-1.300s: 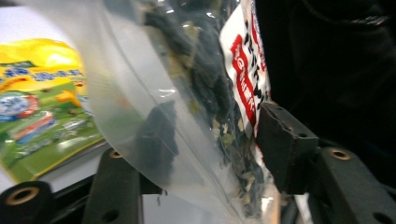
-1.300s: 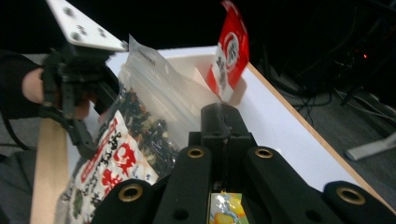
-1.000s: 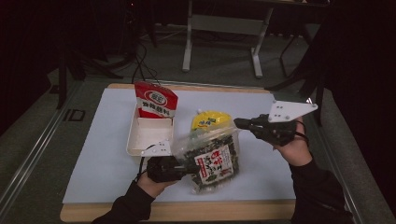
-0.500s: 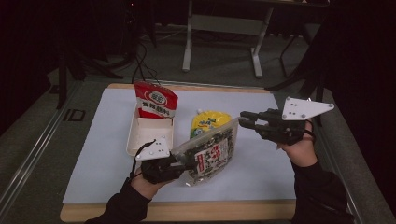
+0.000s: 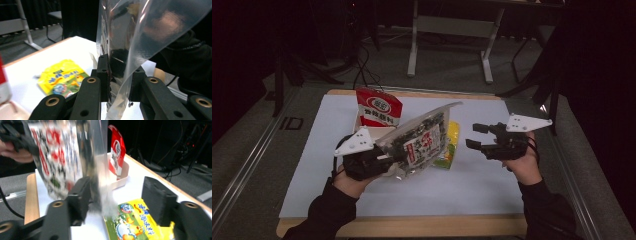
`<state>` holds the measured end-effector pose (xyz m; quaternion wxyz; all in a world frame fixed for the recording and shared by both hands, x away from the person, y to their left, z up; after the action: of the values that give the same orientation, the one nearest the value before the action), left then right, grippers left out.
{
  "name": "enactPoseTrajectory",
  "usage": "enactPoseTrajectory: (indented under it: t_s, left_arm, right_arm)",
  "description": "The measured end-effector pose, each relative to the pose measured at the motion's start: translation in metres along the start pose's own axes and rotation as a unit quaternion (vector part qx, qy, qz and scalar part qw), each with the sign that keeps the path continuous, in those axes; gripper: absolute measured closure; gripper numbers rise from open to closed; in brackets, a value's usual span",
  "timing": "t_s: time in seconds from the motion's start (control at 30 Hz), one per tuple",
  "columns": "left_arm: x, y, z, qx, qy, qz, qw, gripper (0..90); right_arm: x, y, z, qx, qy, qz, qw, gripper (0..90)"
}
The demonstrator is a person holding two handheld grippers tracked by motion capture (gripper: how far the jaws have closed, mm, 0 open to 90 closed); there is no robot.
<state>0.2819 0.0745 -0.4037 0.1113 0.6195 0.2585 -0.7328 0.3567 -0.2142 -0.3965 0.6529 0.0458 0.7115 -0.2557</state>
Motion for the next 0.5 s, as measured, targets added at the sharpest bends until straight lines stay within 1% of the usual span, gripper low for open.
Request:
enactPoseTrajectory:
  t_s: [0.03,0.07,0.1,0.13,0.17,0.2,0.23,0.27,0.3,0.33,0.37,0.4,0.47,0.5]
  left_arm:
    - [-0.003,-0.005,-0.003,-0.006,-0.003,0.007,1.0000,78.0]
    - [-0.007,-0.011,-0.008,-0.014,0.001,0.009,0.9999,78.0]
    - [-0.007,-0.011,-0.008,-0.014,0.001,0.009,0.9999,78.0]
    - [-0.009,-0.015,-0.012,-0.025,0.003,0.012,0.9996,78.0]
    - [-0.009,-0.015,-0.012,-0.025,0.003,0.012,0.9996,78.0]
    - [-0.012,-0.026,-0.023,-0.041,0.005,0.012,0.9991,78.0]
    - [-0.012,-0.030,-0.027,-0.045,0.004,0.010,0.9989,78.0]
    - [-0.012,-0.030,-0.027,-0.045,0.004,0.010,0.9989,78.0]
    - [-0.012,-0.033,-0.031,-0.053,0.004,0.010,0.9985,78.0]
    - [-0.011,-0.040,-0.040,-0.067,0.003,0.006,0.9977,78.1]
    - [-0.010,-0.043,-0.045,-0.073,0.003,0.005,0.9973,78.0]
    - [-0.009,-0.046,-0.049,-0.078,0.001,0.003,0.9969,78.0]
    - [-0.007,-0.053,-0.057,-0.092,0.002,-0.002,0.9957,78.0]
    - [-0.006,-0.055,-0.062,-0.097,0.001,-0.007,0.9953,78.0]
  right_arm:
    - [0.004,0.001,0.001,-0.006,0.009,-0.004,0.9999,36.7]
    - [0.006,0.002,0.001,-0.008,0.008,-0.004,0.9999,34.5]
    - [0.006,0.002,0.001,-0.008,0.008,-0.004,0.9999,34.5]
    - [0.008,0.003,0.001,-0.010,0.009,-0.005,0.9999,33.3]
    - [0.008,0.003,0.001,-0.010,0.009,-0.005,0.9999,33.3]
    - [0.014,0.005,0.001,-0.028,0.022,0.004,0.9994,22.8]
    - [0.016,0.006,0.001,-0.031,0.027,0.005,0.9992,21.3]
    - [0.017,0.007,0.002,-0.029,0.029,0.006,0.9992,19.0]
    - [0.018,0.008,0.002,-0.031,0.030,0.008,0.9990,16.7]
    - [0.020,0.008,0.001,-0.035,0.031,0.009,0.9989,15.8]
    - [0.021,0.009,0.001,-0.035,0.030,0.010,0.9989,14.2]
    - [0.023,0.011,0.002,-0.034,0.024,0.012,0.9991,13.7]
    - [0.026,0.012,0.002,-0.042,0.031,0.007,0.9986,14.1]
    - [0.028,0.014,0.004,-0.037,0.035,0.006,0.9987,14.6]
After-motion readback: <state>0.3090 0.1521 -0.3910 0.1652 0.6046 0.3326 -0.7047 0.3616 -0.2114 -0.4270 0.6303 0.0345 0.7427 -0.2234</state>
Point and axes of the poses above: each handheld gripper's, and its own axes: y roughly forward along the jaws, x roughly out of its underside, z roughly to its right, the point moved 6 cm from there along y, roughly forward along the jaws, and after that the axes turned 2 degrees about z, right-handed, at the moved point
